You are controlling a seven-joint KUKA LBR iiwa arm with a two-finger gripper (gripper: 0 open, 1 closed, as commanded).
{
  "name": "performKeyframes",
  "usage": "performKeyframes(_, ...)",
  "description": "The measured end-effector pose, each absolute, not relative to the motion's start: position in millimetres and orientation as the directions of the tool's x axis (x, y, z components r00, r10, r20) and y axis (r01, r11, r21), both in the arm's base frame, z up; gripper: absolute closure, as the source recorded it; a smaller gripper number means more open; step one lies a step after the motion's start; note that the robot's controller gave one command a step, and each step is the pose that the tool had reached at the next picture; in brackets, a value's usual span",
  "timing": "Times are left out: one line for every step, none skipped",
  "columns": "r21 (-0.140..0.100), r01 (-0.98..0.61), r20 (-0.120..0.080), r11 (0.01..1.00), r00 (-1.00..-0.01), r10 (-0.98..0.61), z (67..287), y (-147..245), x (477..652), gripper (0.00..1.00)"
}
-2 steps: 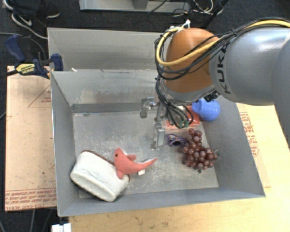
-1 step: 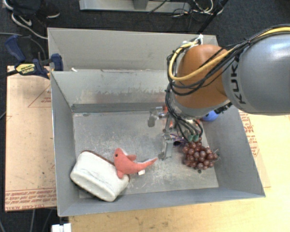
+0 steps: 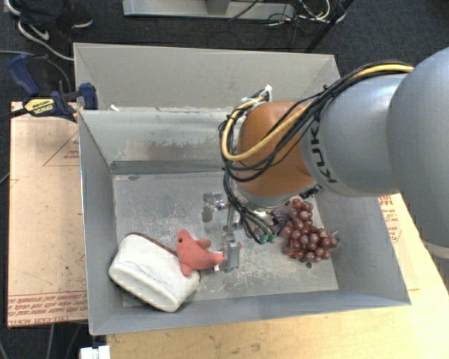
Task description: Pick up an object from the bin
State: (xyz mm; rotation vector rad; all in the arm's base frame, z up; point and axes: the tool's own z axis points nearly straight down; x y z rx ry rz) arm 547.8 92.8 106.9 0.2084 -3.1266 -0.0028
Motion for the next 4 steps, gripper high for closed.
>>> performKeyframes(0.007, 0.131, -0.020, 0.991, -0.991, 0.131, 92.3, 123.0, 540.4, 1.00)
performKeyframes(0.007, 0.132, -0.020, 0.991, -0.991, 0.132, 92.3, 123.0, 540.4, 1.00)
performKeyframes(0.007, 0.132, -0.020, 0.991, -0.991, 0.132, 92.3, 122.9, 540.5, 1.00)
performKeyframes(0.003, -0.108, -0.023, 0.994, -0.994, -0.107, 179.3, 161.4, 563.6, 1.00)
